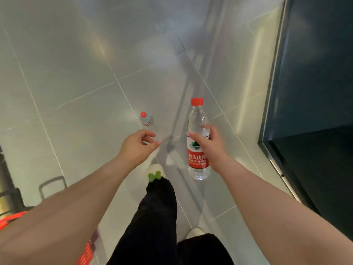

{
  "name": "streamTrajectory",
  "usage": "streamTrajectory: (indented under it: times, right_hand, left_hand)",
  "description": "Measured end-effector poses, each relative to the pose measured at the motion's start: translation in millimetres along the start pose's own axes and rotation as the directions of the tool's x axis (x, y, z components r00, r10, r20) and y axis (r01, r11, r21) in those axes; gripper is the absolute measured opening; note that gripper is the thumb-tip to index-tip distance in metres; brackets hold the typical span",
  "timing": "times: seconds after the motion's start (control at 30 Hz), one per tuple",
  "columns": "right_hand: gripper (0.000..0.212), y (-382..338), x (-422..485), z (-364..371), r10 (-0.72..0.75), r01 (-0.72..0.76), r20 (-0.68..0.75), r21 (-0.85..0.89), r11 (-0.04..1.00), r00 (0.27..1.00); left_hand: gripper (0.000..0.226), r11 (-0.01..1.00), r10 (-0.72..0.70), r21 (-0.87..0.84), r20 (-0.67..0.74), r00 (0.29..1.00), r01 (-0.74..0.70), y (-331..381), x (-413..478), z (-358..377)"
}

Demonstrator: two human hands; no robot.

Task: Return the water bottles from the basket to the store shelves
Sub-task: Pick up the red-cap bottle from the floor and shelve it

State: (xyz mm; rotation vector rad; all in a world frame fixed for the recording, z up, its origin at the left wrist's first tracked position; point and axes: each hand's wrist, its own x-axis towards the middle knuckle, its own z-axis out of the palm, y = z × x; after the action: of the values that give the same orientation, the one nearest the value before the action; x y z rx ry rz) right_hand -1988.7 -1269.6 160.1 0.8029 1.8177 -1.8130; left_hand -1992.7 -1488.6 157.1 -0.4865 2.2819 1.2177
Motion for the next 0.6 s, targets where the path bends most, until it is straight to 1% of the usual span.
streamTrajectory:
  times: [0.13,0.2,0.3,0.5,0.6]
  right_hand:
    - [0.038,-19,68,38,0.029,-0.029,0.003,-0.020,0.999,1.000]
    - [0.035,-19,103,53,0.039,-0.038,0.010,-0.036,0.999,0.999]
    - [0.036,-4,158,69,0.054,-0.052,0.023,-0.079,0.996,0.998]
    - [0.041,62,285,95,0.041,-0.032,0.051,-0.164,0.986,0.998]
    - [0.034,101,347,105,0.030,-0.012,0.091,-0.195,0.981,0.995]
  left_hand:
    - [0.024,0.998,-0.065,-0.018,0.002,0.998,0.065,-15,72,-25]
    - [0.028,0.995,-0.101,-0.026,-0.020,0.995,0.100,-33,108,-29]
    - [0.047,0.989,-0.146,-0.027,-0.041,0.988,0.145,-66,160,-24]
    - [0.087,0.982,-0.188,-0.026,-0.082,0.979,0.186,-155,271,17]
    - [0.103,0.981,-0.192,-0.024,-0.074,0.979,0.191,-200,328,47]
